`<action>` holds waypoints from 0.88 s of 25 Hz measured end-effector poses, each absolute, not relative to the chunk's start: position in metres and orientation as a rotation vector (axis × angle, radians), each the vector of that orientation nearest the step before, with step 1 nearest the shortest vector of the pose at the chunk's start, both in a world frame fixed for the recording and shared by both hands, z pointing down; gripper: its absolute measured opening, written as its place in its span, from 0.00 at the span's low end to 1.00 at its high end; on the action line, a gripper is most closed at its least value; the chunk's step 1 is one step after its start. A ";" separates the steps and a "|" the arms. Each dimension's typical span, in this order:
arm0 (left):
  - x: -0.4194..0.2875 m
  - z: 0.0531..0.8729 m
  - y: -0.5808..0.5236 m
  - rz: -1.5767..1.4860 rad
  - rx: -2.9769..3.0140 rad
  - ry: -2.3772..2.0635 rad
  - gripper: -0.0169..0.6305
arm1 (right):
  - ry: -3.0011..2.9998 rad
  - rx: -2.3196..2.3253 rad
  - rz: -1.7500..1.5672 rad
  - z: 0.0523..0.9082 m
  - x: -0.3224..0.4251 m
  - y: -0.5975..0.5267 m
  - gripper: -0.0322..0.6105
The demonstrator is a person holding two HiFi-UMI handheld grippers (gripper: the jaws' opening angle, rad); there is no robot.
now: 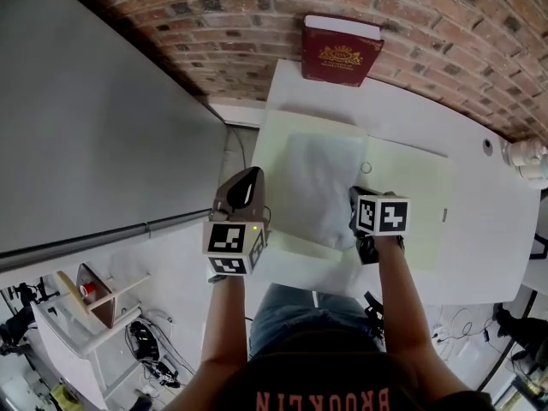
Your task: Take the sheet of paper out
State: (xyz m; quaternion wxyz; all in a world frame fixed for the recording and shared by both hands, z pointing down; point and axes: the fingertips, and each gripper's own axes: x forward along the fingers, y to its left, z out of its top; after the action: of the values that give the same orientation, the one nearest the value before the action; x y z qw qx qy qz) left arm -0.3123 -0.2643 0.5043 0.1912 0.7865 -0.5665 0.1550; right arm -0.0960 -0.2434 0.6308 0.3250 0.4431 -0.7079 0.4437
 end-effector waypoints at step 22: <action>-0.242 0.496 -0.246 0.426 2.190 -1.649 0.03 | -1.853 1.169 1.191 0.632 -0.016 -0.230 0.06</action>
State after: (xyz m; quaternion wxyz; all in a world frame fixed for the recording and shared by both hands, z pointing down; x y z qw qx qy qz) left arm -0.2420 -0.2465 0.4960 0.1829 0.7761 -0.5843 0.1509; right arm -0.0162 -0.2298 0.6317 0.3183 0.4445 -0.7044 0.4527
